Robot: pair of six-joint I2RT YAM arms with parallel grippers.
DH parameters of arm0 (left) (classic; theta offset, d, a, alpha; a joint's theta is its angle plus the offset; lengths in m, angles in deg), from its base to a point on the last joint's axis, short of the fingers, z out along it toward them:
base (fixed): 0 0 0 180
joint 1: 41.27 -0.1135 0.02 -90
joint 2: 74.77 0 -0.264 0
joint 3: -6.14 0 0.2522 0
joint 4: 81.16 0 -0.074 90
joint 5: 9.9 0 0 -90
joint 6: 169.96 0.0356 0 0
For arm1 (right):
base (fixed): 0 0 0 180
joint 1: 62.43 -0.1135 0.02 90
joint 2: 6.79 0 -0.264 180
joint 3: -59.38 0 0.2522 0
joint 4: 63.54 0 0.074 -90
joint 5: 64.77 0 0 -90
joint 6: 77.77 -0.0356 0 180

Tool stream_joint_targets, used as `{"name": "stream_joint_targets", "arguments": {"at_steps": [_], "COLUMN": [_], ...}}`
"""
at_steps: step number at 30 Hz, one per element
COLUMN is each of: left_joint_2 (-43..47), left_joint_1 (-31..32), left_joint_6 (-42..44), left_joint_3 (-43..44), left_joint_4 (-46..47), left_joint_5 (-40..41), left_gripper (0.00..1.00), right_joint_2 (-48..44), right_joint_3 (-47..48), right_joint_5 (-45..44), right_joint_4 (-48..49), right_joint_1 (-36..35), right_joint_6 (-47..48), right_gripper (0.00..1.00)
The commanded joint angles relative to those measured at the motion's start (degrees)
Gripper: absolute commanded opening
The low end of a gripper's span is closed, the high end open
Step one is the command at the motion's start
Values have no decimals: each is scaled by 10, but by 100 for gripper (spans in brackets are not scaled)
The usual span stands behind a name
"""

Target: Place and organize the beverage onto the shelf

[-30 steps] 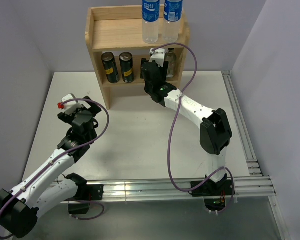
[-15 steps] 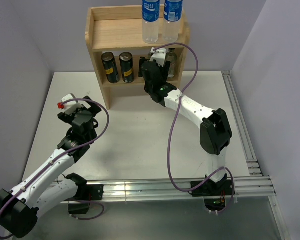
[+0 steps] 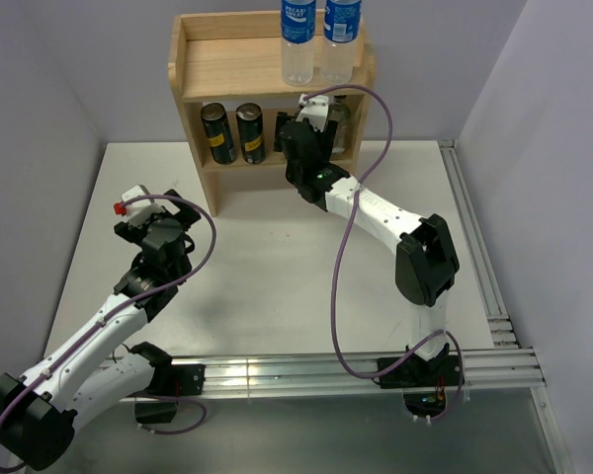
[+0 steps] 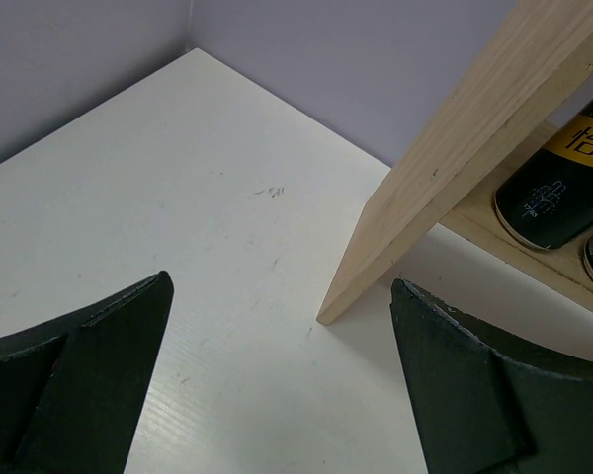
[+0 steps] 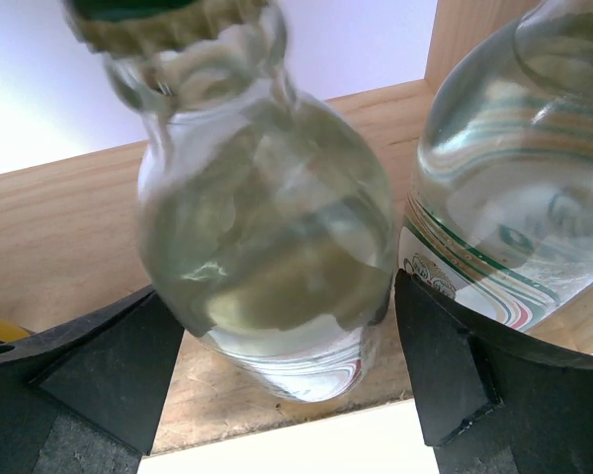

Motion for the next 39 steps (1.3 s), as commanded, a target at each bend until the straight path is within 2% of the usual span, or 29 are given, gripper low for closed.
{"name": "stream_joint_targets", "arguments": {"at_steps": [1, 11, 24, 28, 32, 33, 38, 39], "left_joint_2": [4, 6, 15, 19, 20, 21, 29, 36], "left_joint_1": [-3, -3, -3, -3, -3, -2, -1, 0], "left_joint_6": [11, 9, 9, 11, 8, 7, -2, 0], "left_joint_3": [-2, -1, -2, -3, -2, -2, 2, 0], "left_joint_4": [18, 17, 13, 13, 11, 10, 2, 8], "left_joint_5": [-6, -5, -7, -6, -9, -11, -42, -50], "left_gripper": [99, 99, 99, 99, 99, 99, 99, 99], "right_joint_2": [-30, -74, -116, -167, -260, -275, -366, -378], "right_joint_3": [9, -51, -164, -246, -290, -297, -305, -300], "right_joint_5": [-20, -24, -42, -50, -79, -93, -192, -234], "right_joint_4": [46, 38, 19, -1, -93, -144, -251, -291], "right_joint_1": [18, 1, -62, -99, -173, -191, -300, -329], "right_joint_6": [-8, -33, -91, -131, -201, -211, -244, -248], "right_gripper": [91, 92, 93, 93, 94, 94, 96, 96]}}
